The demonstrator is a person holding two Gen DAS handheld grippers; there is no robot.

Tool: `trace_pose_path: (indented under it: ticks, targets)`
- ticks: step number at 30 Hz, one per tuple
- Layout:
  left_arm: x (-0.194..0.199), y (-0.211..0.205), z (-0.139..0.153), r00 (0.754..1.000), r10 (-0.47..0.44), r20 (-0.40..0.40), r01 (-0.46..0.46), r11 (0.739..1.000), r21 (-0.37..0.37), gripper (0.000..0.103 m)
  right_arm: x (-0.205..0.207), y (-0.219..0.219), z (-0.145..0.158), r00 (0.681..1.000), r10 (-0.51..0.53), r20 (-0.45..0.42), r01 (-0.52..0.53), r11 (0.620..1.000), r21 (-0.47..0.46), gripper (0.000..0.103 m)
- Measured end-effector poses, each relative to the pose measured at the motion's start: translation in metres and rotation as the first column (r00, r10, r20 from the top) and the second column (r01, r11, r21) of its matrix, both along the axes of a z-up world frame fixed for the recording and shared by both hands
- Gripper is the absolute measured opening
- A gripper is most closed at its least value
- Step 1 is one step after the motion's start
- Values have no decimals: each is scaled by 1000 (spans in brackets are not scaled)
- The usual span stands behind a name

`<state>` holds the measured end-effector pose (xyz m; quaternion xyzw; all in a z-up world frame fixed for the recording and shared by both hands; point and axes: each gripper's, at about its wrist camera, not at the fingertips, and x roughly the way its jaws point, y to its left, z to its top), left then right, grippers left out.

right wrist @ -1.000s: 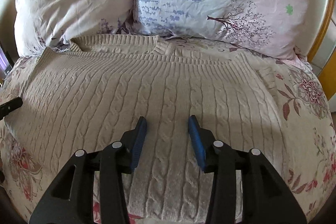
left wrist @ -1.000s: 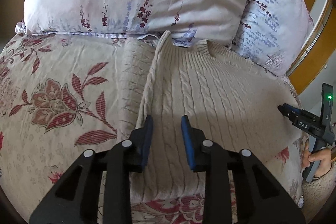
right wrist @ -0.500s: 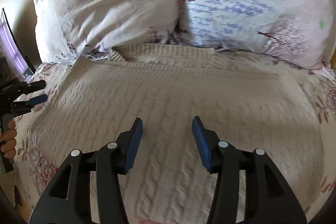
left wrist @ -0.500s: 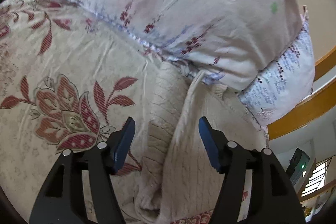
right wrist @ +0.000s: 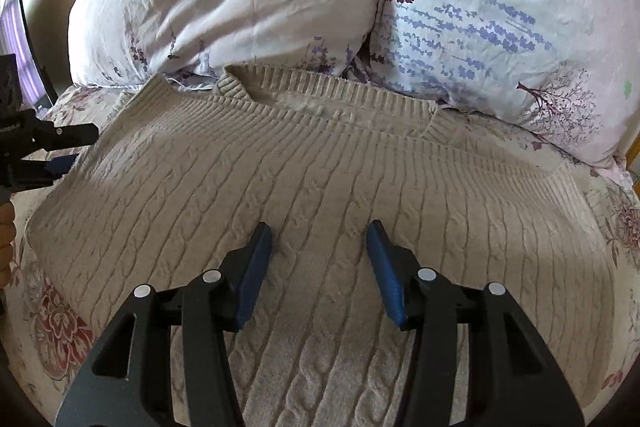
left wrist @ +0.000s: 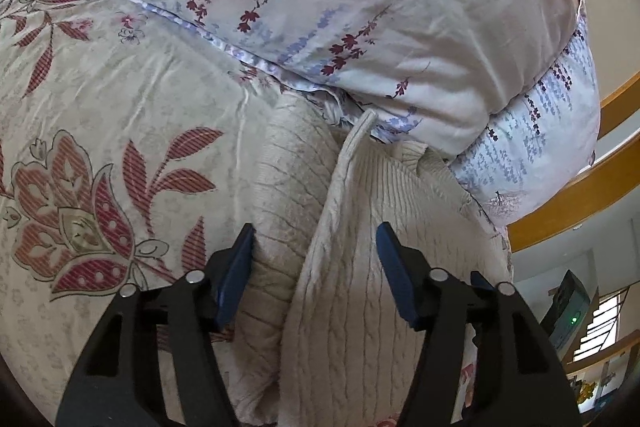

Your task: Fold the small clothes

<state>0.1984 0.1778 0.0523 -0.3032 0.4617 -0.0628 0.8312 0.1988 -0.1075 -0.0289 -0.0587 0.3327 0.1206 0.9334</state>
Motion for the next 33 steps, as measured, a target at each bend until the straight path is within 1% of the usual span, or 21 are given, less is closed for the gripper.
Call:
trace_pose_path:
  ticks: [7,10,13,14,15,18,21,25,33]
  targets:
    - [1,-4,-1,1000,10,4,-10,1000,-11,54,0,-1,-1,1000,8,-3,-8,1000,8,53]
    - [1,-7,-2,1000,12,0,-12,1000,-14,49,0,-2,-1,1000,11,-3,-11,1000,14,53]
    - [2,-10,-3,1000,18,-13,-19,1000,-19,37,0,-1,-2,1000,15,-4,-15,1000,11,53]
    - [2,-10,-4,1000,17,-17,-18,999,-26,28,0,-1,-1,1000,16,-6,-15,1000,11,53]
    - [3,-10,-3,1000,18,-19,-19,999,-45,25,0,-1,-1,1000,16,-7,-16,1000,13,53]
    - [4,-11,2,1000,16,-3,-16,996,-87,21,0,-1,-2,1000,20,-8,-19,1000,18,53]
    - [3,-17,14,1000,-4,31,7,994,-107,18,0,-2,-1,1000,24,-10,-23,999,22,53]
    - [2,-32,37,994,-28,105,43,989,-143,17,0,-2,-1,1000,25,-10,-25,999,24,53]
    - [3,-60,55,987,-17,162,57,967,-248,15,-3,-3,-2,1000,26,-8,-26,999,30,53]
